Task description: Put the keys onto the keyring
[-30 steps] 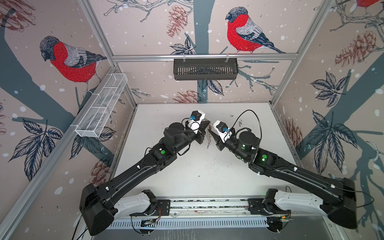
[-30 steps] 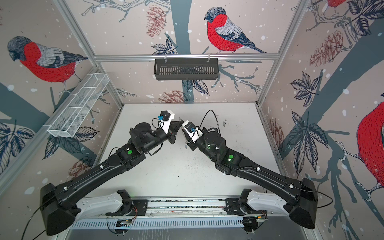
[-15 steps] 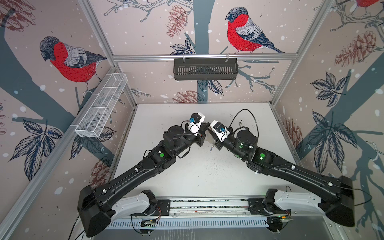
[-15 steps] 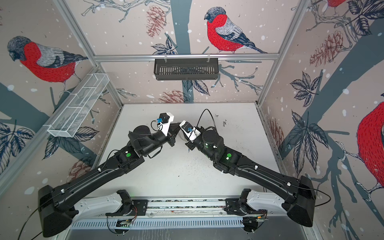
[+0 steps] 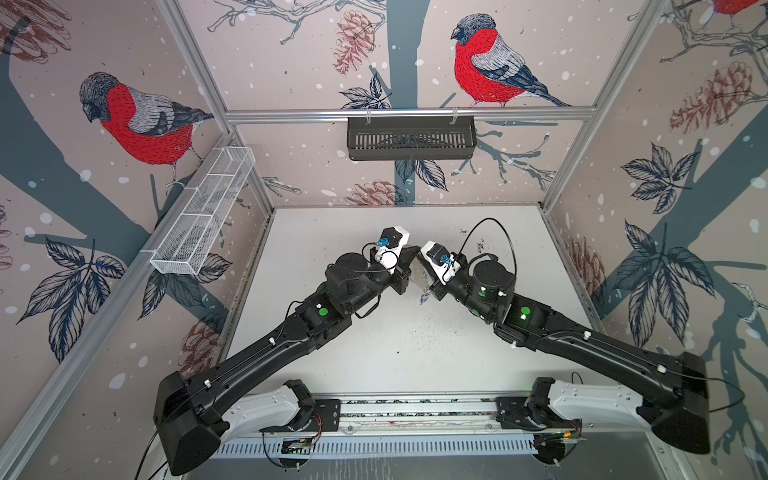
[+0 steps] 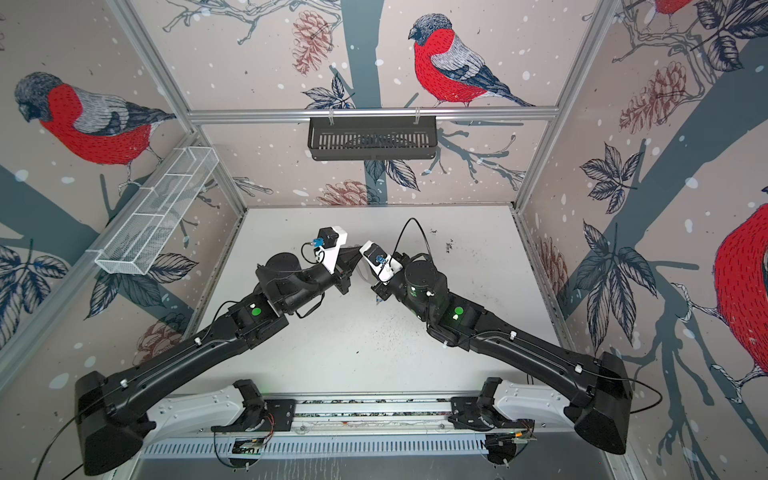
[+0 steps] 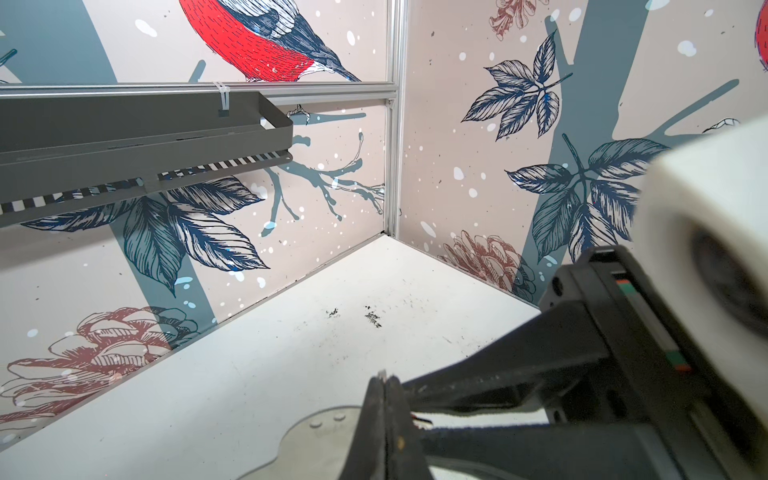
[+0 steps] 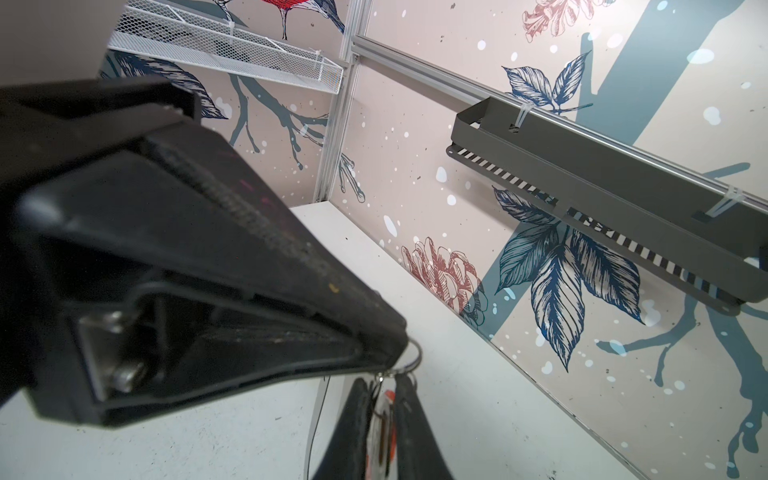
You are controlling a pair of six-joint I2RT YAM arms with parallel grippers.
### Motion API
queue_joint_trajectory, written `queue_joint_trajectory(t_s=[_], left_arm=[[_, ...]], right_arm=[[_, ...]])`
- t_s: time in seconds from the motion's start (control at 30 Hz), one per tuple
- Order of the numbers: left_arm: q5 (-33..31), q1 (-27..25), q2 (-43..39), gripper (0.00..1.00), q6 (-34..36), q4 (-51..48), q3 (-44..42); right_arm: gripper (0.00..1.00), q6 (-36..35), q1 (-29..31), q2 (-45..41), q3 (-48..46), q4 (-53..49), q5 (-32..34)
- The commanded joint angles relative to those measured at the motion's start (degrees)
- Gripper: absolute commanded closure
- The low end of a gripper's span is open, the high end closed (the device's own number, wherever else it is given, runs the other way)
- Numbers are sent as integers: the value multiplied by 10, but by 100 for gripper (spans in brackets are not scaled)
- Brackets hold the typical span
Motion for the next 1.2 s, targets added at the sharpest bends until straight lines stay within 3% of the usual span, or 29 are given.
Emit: queue_joint_trajectory(t_s=[0.0,0.4,0.73,0.9,1.17], left_arm=[[10,-3,-5,100,4,42,0],[11,-5,-6,100,6,41,-1],[14,-5,-8,100,7,42,-1],[16,-5,-9,100,7,43,-1],[17,-6,-9,100,6,50,-6]], right_arm=[[87,-3,-1,-2,0,-4,21],[94,0,-3,-12,-4,-6,31],[93,2,-11,-21,-8,-6,22],[99,0,-15,-21,-7,-12,-4],[100,-14,-16,-28,-9,-26,-73]])
